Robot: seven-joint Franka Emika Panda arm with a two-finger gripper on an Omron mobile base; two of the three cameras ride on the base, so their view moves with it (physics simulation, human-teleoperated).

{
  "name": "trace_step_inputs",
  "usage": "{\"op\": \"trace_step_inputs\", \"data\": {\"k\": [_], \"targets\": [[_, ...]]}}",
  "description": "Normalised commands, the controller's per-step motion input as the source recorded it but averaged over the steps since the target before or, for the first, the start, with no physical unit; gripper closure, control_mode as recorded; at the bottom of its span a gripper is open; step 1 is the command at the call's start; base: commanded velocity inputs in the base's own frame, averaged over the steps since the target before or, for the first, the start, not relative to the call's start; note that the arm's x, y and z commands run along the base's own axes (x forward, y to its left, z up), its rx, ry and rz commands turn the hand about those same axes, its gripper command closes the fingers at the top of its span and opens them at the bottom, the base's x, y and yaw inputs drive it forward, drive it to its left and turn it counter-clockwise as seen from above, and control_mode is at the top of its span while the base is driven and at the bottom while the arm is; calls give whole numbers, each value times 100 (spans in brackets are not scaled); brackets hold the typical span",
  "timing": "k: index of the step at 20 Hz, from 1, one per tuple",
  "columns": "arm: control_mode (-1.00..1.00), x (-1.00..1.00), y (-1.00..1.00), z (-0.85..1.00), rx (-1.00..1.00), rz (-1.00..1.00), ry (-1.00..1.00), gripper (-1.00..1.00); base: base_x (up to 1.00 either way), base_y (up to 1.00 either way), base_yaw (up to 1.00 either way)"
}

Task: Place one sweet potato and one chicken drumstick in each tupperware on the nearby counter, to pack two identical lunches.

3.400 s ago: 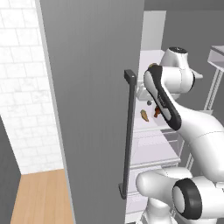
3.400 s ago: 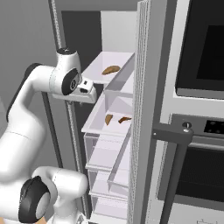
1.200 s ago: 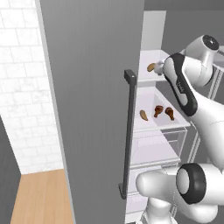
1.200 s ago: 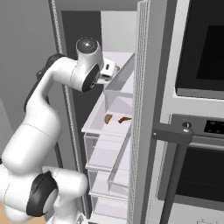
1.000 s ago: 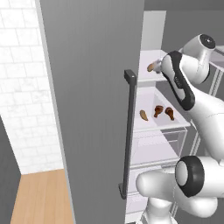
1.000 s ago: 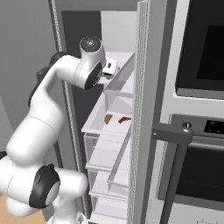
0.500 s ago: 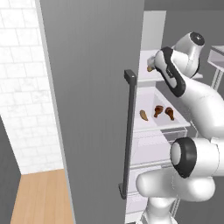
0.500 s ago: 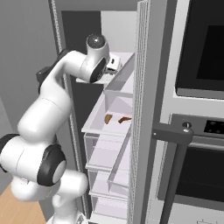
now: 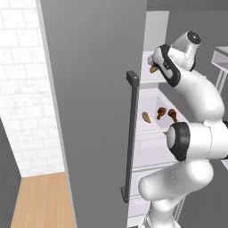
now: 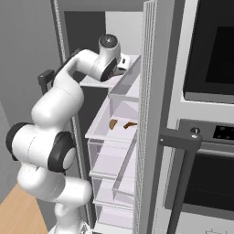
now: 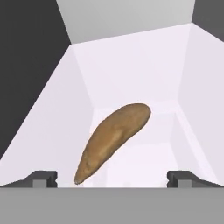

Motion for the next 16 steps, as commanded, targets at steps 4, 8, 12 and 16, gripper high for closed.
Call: {"op": "trace_step_inputs", "data": {"k": [4, 8, 12, 16], "targets": [[-100, 41, -29, -8, 0, 0, 0, -100, 0, 0, 0], [-100, 44, -8, -21, 0, 0, 0, -100, 0, 0, 0], [-100, 47, 1, -22, 0, 0, 0, -100, 0, 0, 0], [-100, 41, 0, -8, 0, 0, 0, -100, 0, 0, 0]]}}
